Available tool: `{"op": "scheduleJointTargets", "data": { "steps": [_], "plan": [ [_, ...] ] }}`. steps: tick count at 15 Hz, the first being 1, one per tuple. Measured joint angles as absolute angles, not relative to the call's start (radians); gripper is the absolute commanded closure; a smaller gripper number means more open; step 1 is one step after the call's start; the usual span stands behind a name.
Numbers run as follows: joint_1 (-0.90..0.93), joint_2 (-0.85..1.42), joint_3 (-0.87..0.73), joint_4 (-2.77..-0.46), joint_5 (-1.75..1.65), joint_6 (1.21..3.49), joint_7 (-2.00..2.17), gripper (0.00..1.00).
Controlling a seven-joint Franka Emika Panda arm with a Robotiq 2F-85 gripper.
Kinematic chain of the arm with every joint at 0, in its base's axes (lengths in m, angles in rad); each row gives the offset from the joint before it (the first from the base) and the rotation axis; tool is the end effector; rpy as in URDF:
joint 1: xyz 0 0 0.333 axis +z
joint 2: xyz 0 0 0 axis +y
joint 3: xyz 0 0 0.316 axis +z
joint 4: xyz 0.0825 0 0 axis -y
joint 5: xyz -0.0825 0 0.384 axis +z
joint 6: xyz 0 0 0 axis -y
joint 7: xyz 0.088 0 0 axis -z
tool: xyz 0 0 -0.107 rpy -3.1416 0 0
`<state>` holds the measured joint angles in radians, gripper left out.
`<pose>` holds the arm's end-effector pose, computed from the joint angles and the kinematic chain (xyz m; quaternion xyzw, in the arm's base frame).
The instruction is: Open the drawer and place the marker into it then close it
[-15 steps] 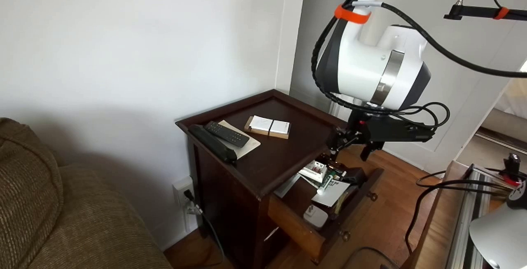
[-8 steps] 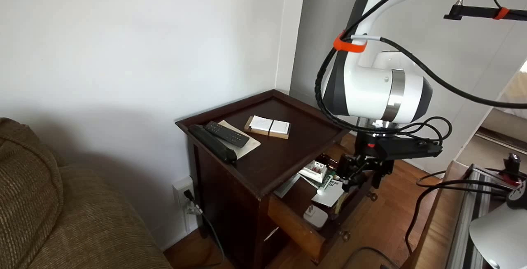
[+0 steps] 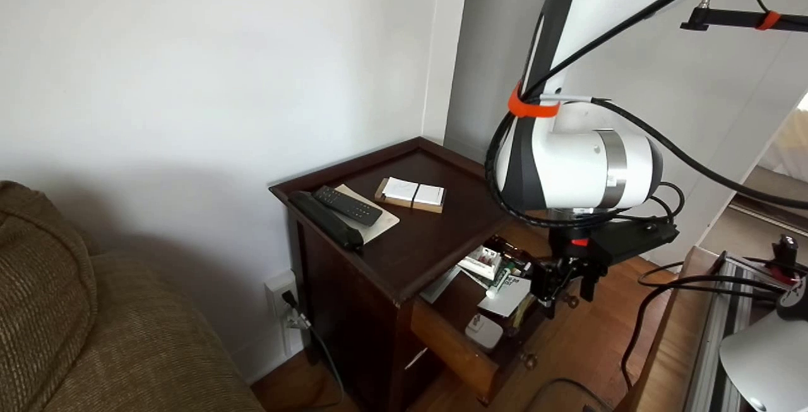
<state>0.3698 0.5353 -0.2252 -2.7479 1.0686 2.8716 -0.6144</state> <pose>0.2819 -0.0332 0.0523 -0.9780 0.1525 0.1413 0.0185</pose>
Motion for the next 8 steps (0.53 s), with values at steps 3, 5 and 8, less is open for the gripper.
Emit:
{"op": "scheduleJointTargets", "data": {
  "steps": [3, 5, 8],
  "plan": [
    [0.388, 0.570, -0.224, -2.746, 1.041, 2.872, -0.615, 0.00],
    [0.391, 0.587, -0.218, -2.741, 1.034, 2.872, -0.630, 0.00],
    [0.391, 0.613, -0.209, -2.725, 1.032, 2.876, -0.656, 0.00]
  ]
}}
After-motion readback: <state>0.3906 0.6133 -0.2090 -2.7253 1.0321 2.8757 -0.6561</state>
